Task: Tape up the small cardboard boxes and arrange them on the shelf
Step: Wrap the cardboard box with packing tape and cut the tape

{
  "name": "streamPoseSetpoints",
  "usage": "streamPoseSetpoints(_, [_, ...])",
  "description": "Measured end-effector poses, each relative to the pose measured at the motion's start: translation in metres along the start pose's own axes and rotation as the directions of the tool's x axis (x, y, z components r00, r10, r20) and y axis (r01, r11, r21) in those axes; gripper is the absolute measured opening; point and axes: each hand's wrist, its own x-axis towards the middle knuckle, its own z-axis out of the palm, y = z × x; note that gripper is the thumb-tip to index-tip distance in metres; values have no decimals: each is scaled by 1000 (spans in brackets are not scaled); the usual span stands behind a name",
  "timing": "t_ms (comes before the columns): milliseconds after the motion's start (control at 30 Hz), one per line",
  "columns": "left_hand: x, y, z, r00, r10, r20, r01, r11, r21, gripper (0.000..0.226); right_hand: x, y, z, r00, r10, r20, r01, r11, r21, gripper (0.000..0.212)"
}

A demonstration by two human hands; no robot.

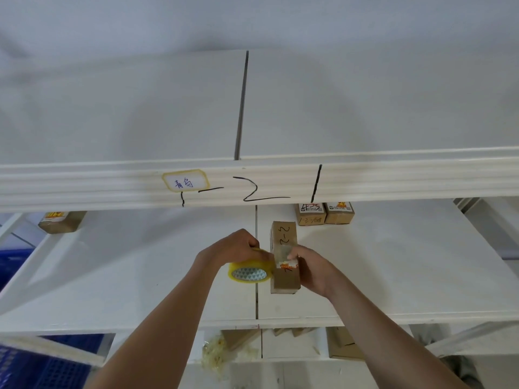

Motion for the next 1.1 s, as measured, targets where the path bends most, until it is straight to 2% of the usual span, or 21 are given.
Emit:
streamPoseSetpoints(67, [1,5,-1,1000,12,-13,-12,1000,9,40,0,0,6,997,26,-67,-26,1000,-9,67])
streamPoseSetpoints(167, [2,8,-2,999,24,-40,-22,998,52,35,1,-2,15,990,57,-128,-77,985,-157,88])
streamPoseSetpoints(233, [4,7,1,999,23,-32,-21,997,70,30,5,-1,15,984,21,-177,-69,960,-271,92])
streamPoseSetpoints(333, [4,4,4,1000,9,-7,-8,995,96,30,8,-2,16,969,-57,-239,-52,904,-425,80])
streamPoseSetpoints(433, [5,2,8,1000,5,-16,-3,993,117,40,10,-4,16,974,-90,-207,-36,843,-537,61])
streamPoseSetpoints(567, [4,-3,15,1000,-9,-14,10,990,143,41,13,-4,16,974,-84,-211,-56,811,-582,66])
streamPoseSetpoints(667, [3,-5,18,1000,-27,6,26,992,124,45,15,-6,13,971,-76,-227,-71,816,-574,54])
streamPoseSetpoints(800, [-2,-12,15,997,-30,66,27,999,43,35,18,-14,15,967,-63,-247,-92,817,-569,51])
streamPoseSetpoints(1000, [-5,-18,4,994,-26,108,31,999,-42,43,15,-25,14,966,-26,-258,-127,821,-556,53])
streamPoseSetpoints(1100, [-4,-25,-1,992,-8,122,21,995,-102,35,14,-29,9,961,-29,-276,-128,837,-533,47])
